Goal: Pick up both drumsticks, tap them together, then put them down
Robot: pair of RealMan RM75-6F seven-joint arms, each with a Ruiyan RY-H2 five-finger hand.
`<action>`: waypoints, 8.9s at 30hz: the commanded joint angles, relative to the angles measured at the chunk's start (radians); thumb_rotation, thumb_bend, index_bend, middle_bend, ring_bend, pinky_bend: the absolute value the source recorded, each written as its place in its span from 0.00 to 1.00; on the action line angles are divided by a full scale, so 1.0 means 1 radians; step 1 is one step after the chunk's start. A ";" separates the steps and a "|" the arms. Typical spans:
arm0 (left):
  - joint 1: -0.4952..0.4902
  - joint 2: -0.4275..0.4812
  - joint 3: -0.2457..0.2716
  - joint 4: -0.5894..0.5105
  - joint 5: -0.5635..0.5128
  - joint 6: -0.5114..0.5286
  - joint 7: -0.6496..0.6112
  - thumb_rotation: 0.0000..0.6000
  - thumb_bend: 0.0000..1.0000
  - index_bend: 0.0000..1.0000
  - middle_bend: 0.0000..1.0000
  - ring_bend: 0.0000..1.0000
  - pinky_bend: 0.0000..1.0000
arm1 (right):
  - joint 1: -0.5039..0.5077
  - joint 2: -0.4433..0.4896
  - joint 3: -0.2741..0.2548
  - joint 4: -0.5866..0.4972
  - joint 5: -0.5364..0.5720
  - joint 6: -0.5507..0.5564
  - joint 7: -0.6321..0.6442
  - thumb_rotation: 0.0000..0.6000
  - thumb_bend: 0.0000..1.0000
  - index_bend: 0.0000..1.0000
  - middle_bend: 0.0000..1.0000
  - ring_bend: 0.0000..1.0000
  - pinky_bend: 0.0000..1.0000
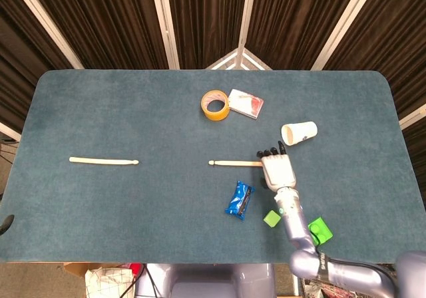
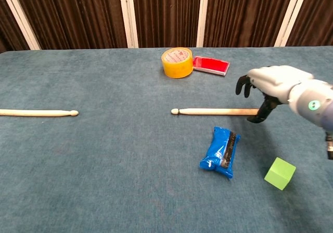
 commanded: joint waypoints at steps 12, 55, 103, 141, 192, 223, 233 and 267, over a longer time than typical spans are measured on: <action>0.000 -0.001 -0.006 0.007 -0.024 -0.007 0.003 1.00 0.30 0.08 0.00 0.00 0.01 | 0.087 -0.124 0.008 0.164 0.039 0.000 -0.008 1.00 0.35 0.36 0.41 0.26 0.00; -0.006 -0.005 -0.003 0.006 -0.038 -0.021 0.019 1.00 0.30 0.08 0.00 0.00 0.01 | 0.122 -0.191 -0.032 0.322 0.010 -0.023 0.031 1.00 0.38 0.50 0.53 0.34 0.00; -0.006 0.000 -0.007 0.006 -0.024 -0.002 0.005 1.00 0.30 0.08 0.00 0.00 0.01 | 0.086 -0.104 -0.096 0.284 -0.261 -0.009 0.250 1.00 0.46 0.67 0.63 0.41 0.00; -0.370 0.062 -0.116 0.343 -0.266 -0.580 0.031 1.00 0.28 0.12 0.09 0.00 0.01 | -0.067 0.375 -0.068 0.106 -0.708 0.234 1.159 1.00 0.46 0.69 0.63 0.41 0.00; -0.613 -0.383 -0.096 0.552 -0.388 -0.797 0.043 1.00 0.31 0.35 0.35 0.03 0.08 | -0.094 0.466 -0.014 0.076 -0.633 0.202 1.110 1.00 0.46 0.69 0.64 0.41 0.00; -0.635 -0.450 -0.042 0.606 -0.418 -0.814 0.207 1.00 0.34 0.48 0.48 0.07 0.09 | -0.108 0.503 0.006 0.106 -0.608 0.188 1.136 1.00 0.46 0.69 0.64 0.41 0.00; -0.635 -0.441 -0.050 0.573 -0.439 -0.781 0.258 1.00 0.34 0.50 0.50 0.08 0.09 | -0.118 0.499 0.002 0.107 -0.599 0.188 1.127 1.00 0.46 0.69 0.64 0.41 0.00; -0.638 -0.450 -0.021 0.571 -0.421 -0.750 0.329 1.00 0.35 0.54 0.52 0.10 0.09 | -0.129 0.505 0.016 0.103 -0.563 0.174 1.092 1.00 0.46 0.71 0.64 0.41 0.00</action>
